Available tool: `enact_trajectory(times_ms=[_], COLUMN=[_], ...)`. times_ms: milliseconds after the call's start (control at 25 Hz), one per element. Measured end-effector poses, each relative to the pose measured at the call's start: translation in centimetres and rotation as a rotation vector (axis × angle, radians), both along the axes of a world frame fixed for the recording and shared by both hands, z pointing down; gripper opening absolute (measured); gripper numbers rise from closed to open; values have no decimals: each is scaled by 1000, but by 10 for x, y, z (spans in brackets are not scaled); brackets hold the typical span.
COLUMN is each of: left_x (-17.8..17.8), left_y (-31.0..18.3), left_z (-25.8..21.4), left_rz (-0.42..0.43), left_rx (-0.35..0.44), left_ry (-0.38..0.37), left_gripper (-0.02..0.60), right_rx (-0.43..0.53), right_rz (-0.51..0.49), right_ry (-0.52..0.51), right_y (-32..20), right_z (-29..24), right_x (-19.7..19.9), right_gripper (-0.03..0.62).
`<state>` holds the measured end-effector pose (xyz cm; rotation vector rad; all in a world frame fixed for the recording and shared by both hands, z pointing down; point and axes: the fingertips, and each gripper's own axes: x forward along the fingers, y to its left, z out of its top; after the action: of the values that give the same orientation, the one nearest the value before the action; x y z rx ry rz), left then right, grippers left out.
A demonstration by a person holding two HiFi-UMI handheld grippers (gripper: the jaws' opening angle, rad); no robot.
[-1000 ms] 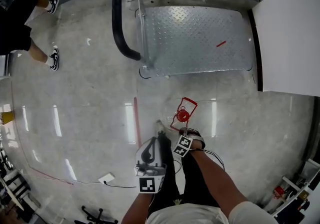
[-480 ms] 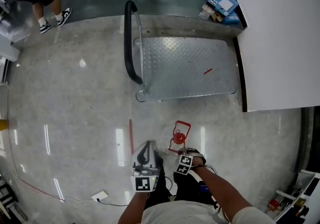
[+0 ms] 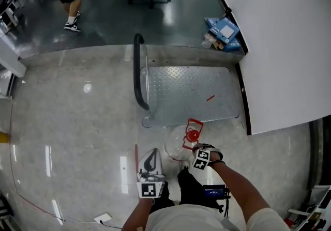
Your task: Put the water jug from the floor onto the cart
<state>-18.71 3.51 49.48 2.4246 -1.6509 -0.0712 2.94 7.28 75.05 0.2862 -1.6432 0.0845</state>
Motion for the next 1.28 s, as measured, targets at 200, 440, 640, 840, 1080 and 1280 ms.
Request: enact_trajectory(times_ms=[200,440,640,840,1080,1280], left_x=[29,68,107,137,155,158], left_y=[-28,-65,-100,-118,-132,-137], left_z=[-11,-14,-25,-18,-11,-1], left_rz=[-11,-70,-95,-113,-121,-125], left_rx=[55,43,82,52,7,-36], left_ry=[-6,-33,-80,-121,-119,-138], left_gripper=[3,3,3,3,3,3], right_rx=[105,163,202,246,271,267], right_rz=[-20,-24,-17,9,43,39], right_ry=[21,21,32,52,65,65], right_y=[-87,-171,-244,-305,-354,-359], right_z=[-11,-15,-12,-5,5,27], right_x=[42,88,134,178,209,211], right_gripper=[51,52,54,55,57,57])
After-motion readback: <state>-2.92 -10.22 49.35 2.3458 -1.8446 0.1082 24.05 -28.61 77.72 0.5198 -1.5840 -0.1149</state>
